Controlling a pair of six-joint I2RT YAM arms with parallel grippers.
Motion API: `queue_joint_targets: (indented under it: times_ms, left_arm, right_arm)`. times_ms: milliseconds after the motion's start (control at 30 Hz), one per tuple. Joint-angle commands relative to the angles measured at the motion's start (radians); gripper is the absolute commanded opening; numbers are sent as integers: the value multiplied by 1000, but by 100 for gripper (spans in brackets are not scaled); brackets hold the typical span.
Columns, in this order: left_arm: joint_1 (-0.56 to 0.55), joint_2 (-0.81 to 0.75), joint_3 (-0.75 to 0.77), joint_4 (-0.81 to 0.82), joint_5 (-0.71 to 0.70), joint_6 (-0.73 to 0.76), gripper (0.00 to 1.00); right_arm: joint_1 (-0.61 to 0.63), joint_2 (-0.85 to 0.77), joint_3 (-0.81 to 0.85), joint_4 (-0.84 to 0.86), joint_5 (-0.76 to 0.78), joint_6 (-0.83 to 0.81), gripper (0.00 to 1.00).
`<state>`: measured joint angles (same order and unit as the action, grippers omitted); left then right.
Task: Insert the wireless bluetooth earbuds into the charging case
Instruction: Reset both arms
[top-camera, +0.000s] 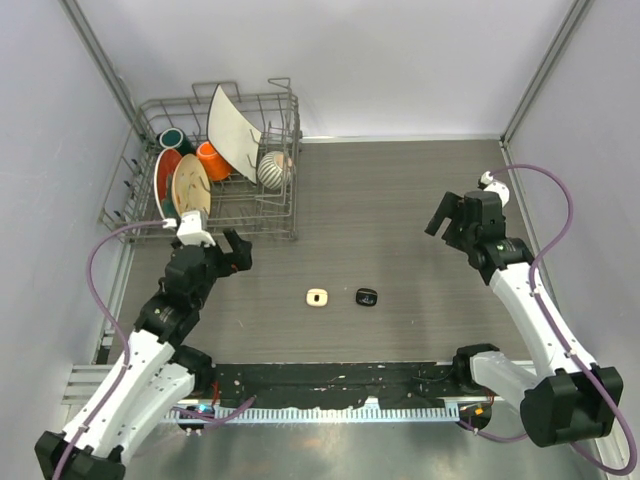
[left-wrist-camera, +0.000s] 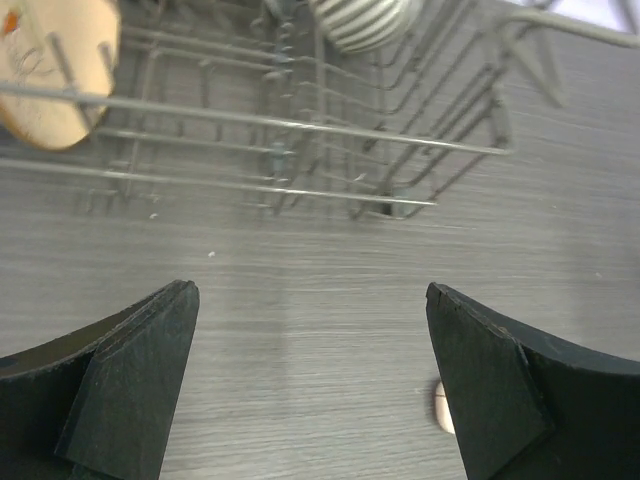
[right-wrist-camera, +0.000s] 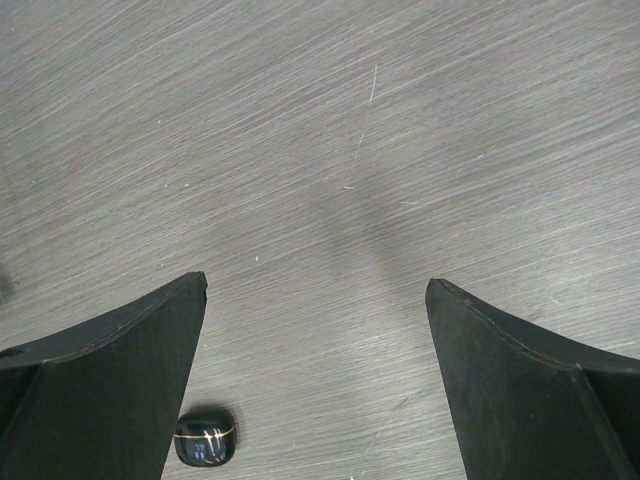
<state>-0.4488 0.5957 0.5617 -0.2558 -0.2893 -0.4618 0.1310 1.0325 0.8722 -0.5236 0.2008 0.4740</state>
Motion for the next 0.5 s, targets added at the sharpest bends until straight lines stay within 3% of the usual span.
queue_joint_targets:
  times_ms: [0, 100, 200, 367, 467]
  left_arm:
    - [187, -42, -2, 1, 96, -64, 100]
    - [294, -123, -48, -49, 102, -87, 100]
    - [295, -174, -82, -25, 194, -100, 100]
    - [294, -200, -71, -92, 55, -150, 100]
    - [294, -198, -75, -106, 47, -176, 100]
  right_arm:
    - [1, -60, -19, 89, -47, -67, 97]
    - [-1, -89, -87, 171, -61, -61, 97]
    - [1, -100, -163, 244, 35, -46, 97]
    - [1, -88, -211, 336, 247, -37, 96]
    - [2, -112, -268, 428, 325, -57, 96]
